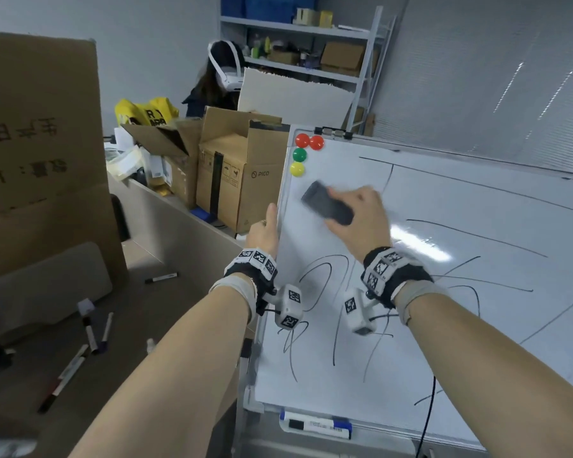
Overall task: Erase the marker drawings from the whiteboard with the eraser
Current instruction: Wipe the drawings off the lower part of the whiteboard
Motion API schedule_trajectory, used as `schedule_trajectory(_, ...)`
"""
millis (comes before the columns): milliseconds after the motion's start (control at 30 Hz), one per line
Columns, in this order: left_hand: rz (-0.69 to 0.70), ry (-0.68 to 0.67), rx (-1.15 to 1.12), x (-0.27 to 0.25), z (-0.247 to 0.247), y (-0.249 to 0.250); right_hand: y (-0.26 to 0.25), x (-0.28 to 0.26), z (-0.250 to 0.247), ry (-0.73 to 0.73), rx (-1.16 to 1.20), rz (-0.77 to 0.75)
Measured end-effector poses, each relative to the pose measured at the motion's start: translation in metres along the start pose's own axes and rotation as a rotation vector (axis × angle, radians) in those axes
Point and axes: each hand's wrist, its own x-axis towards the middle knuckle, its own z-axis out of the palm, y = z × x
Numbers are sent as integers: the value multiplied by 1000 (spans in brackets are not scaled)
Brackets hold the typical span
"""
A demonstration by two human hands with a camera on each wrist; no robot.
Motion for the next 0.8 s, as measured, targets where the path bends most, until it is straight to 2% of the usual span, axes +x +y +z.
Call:
schedule_trajectory(67,21,18,27,5,0,-1,-2,-16,8,-119,-9,-105)
schedule_trajectory(100,22,24,49,7,0,-2,-1,-18,9,-130,-25,-120)
schedule_trajectory(267,69,43,111,10,5,-5,10,13,-9,-11,-66,-32)
schedule_trajectory(600,65,53,116,20,-6,-11,-25,33,17,3,-167,-76)
schedule_trajectory(800,89,76,165,16,5,-10,-11,26,6,3,-183,-72)
